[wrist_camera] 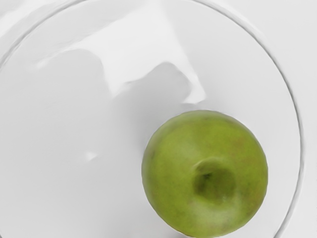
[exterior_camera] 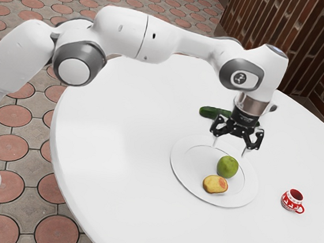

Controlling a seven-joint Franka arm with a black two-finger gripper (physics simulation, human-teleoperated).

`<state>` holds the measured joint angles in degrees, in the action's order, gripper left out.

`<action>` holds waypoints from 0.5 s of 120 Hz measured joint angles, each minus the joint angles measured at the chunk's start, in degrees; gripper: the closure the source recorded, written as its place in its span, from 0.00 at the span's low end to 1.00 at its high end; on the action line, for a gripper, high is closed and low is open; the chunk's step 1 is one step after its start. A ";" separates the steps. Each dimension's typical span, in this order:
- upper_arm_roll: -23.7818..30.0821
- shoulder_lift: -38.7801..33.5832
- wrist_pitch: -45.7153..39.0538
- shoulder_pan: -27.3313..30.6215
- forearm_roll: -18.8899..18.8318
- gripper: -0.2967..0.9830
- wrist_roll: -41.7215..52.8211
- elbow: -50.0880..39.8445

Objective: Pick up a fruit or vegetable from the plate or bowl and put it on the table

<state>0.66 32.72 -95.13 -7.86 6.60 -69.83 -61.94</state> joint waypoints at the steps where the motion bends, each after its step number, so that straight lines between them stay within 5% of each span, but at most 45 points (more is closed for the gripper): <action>1: 0.04 0.12 -0.12 0.03 0.00 0.23 -0.03 0.01; 60: 1.41 3.32 -3.21 2.14 1.27 0.23 -1.22 0.03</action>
<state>2.07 36.03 -98.34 -5.72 7.88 -71.05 -61.90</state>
